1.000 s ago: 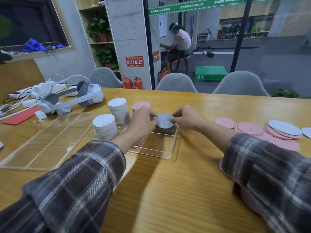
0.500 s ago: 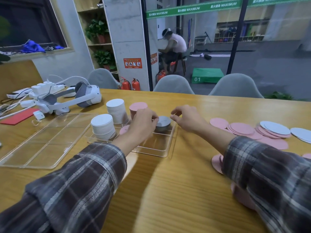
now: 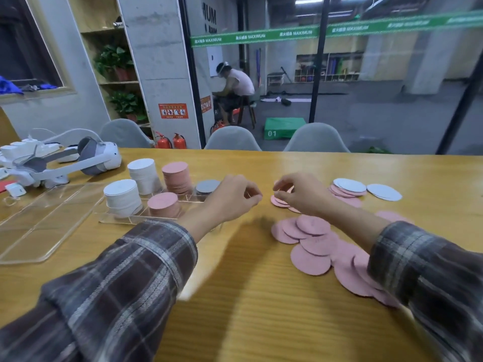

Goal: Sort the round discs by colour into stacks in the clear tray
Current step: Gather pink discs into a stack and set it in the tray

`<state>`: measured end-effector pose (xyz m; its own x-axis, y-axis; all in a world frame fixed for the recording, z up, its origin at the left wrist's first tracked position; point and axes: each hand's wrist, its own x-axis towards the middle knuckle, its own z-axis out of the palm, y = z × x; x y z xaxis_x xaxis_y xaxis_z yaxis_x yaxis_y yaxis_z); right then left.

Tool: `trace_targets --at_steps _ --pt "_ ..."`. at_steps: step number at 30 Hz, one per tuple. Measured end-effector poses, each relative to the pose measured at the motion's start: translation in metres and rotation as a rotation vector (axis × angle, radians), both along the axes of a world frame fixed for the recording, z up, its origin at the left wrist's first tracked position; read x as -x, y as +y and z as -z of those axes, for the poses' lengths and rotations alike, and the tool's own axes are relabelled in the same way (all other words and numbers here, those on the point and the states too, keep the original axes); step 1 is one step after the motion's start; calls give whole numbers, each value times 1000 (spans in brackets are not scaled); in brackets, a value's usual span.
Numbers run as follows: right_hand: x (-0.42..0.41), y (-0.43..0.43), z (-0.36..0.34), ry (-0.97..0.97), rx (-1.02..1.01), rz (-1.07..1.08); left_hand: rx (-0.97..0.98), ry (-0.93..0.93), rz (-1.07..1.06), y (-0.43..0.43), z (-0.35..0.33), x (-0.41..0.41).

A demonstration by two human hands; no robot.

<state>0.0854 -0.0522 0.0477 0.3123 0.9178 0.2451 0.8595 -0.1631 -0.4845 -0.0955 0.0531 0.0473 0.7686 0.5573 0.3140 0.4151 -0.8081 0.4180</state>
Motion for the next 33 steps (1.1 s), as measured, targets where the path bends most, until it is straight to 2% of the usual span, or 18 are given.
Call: trace_targets --at_steps 8,11,15,17,23,29,33 --pt "-24 -84 17 16 -75 59 57 34 116 -53 18 -36" --pt "-29 -111 26 64 -106 64 105 51 75 -68 30 -50" --pt "-31 -143 35 81 -166 71 17 86 -85 -84 48 -62" --pt "-32 -151 39 93 -187 69 7 34 -94 -86 55 -64" --pt "-38 -145 47 126 -241 83 90 -64 16 -76 59 -57" --pt "-37 -130 49 144 -259 34 46 -127 79 -78 58 -59" --pt "-36 -125 49 125 -264 -9 146 -225 248 -81 51 -58"
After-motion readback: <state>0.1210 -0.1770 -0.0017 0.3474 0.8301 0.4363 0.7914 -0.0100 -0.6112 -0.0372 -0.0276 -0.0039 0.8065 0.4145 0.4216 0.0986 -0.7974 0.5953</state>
